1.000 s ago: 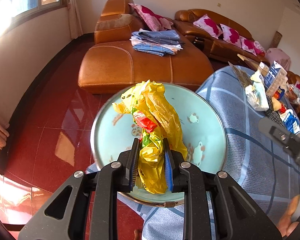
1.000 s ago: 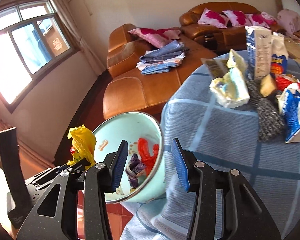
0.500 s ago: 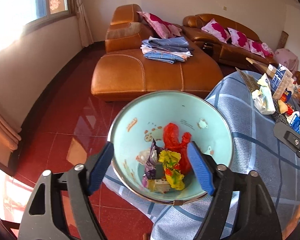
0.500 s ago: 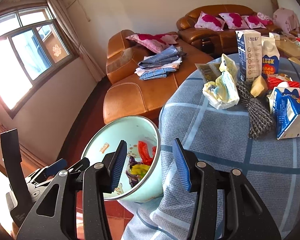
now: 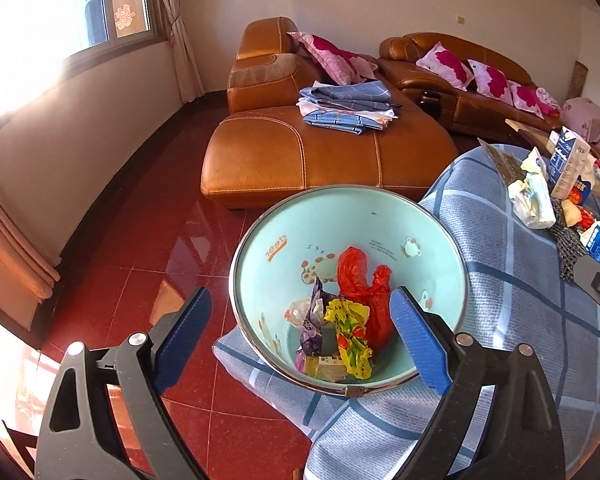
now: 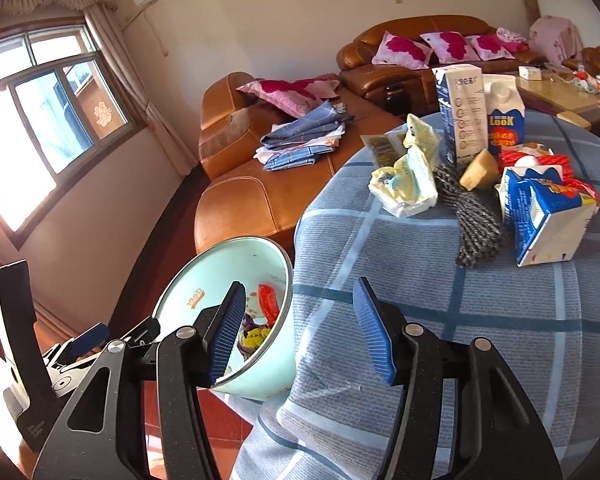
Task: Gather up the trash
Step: 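Move both grippers back toward the trash pile on the table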
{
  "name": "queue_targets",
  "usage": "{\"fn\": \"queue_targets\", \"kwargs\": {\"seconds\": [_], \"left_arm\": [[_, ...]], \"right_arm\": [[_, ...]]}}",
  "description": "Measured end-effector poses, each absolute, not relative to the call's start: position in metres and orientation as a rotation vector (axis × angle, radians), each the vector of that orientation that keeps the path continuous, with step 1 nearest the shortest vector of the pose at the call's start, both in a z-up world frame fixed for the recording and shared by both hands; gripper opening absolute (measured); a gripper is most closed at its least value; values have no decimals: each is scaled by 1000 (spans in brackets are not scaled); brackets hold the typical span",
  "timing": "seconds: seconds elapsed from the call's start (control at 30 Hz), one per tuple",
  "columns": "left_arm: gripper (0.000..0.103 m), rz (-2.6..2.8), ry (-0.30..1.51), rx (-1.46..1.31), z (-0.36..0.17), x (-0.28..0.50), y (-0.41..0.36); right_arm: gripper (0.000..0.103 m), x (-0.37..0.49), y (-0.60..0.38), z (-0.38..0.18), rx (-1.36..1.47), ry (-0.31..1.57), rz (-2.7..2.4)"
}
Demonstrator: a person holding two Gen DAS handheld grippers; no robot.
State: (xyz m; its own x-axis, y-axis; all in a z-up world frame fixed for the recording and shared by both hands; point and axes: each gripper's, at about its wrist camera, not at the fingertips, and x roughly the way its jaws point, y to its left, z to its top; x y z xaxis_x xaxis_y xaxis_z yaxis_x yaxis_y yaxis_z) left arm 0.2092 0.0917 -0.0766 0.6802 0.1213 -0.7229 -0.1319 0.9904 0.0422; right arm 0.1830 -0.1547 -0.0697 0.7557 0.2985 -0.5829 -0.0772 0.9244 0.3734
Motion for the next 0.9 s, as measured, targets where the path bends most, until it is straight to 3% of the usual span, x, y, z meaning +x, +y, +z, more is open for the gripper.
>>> {"fn": "queue_targets", "kwargs": {"seconds": [0.9], "left_arm": [[94,62,809,4,-70,204,47]], "right_arm": [[62,159,-221,-75,391,654,38]]}}
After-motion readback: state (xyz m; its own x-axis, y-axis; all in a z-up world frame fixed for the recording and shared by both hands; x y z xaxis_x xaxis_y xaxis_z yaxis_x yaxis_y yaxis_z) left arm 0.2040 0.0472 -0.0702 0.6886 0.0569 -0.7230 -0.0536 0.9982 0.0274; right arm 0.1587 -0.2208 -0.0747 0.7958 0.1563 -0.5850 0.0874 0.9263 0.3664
